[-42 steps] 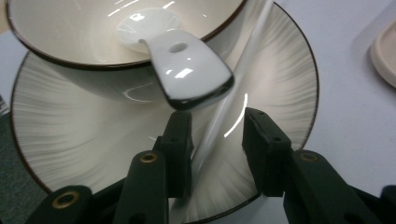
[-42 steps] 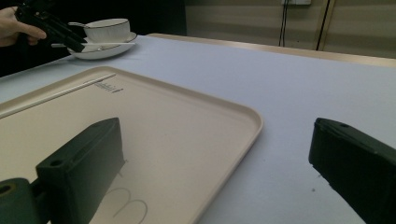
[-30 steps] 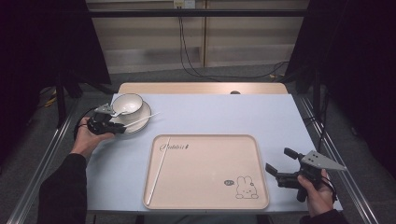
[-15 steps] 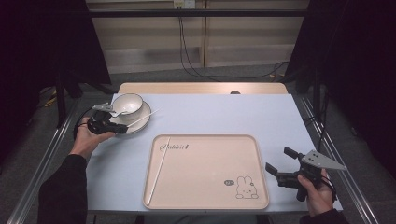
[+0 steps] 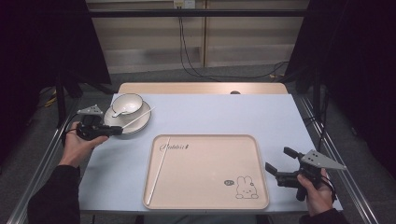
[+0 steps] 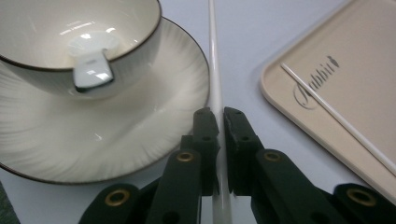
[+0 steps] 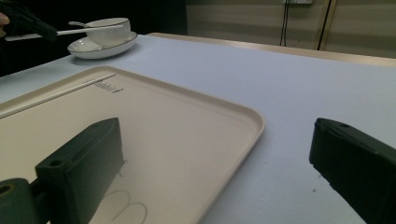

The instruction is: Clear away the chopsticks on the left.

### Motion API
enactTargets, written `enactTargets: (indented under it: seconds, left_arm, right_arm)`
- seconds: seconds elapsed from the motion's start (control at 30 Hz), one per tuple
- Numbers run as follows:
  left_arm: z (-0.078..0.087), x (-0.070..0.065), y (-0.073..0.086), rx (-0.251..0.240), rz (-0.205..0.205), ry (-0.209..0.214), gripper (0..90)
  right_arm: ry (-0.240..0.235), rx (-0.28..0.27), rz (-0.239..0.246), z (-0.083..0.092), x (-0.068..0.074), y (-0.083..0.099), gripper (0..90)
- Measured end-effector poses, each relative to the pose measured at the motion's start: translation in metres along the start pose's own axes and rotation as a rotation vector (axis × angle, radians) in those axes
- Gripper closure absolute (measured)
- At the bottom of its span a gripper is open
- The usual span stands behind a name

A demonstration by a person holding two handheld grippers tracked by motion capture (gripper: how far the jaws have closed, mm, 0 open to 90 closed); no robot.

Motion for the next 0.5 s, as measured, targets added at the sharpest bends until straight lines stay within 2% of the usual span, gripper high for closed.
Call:
enactTargets:
  seconds: [0.07,0.17,0.27,0.37,0.4,0.47,0.5]
  left_arm:
    - [0.006,-0.006,0.0,-0.021,0.006,-0.011,84.2]
    - [0.015,-0.016,-0.001,-0.049,0.004,-0.022,84.2]
    - [0.023,-0.03,-0.001,-0.062,0.02,-0.027,84.2]
    - [0.028,-0.043,-0.001,-0.082,0.019,-0.056,84.2]
    - [0.029,-0.047,-0.001,-0.084,0.025,-0.054,84.2]
    - [0.028,-0.053,-0.001,-0.073,0.036,-0.079,84.2]
    - [0.028,-0.057,-0.001,-0.075,0.043,-0.061,84.3]
  right_arm:
    - [-0.001,-0.001,-0.014,-0.001,0.001,0.0,2.4]
    - [0.001,-0.003,-0.014,-0.001,0.001,-0.001,2.4]
    - [-0.005,-0.001,-0.006,-0.002,0.001,-0.001,2.4]
    - [-0.002,-0.004,0.002,-0.002,0.001,-0.001,2.3]
    - [0.0,-0.004,0.0,-0.002,0.001,-0.001,2.4]
    - [0.0,-0.007,0.002,-0.001,0.001,-0.001,2.4]
    - [0.003,-0.013,0.005,0.0,0.001,-0.002,2.4]
Point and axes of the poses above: each handheld gripper's, and its own axes: z roughly backward along the jaws, y roughly out of its underside, x roughly to its left, the point moved 6 cm from there along -z, roughly forward along the jaws, and after that the axes turned 7 degrees about -z, right-handed, at the moved point
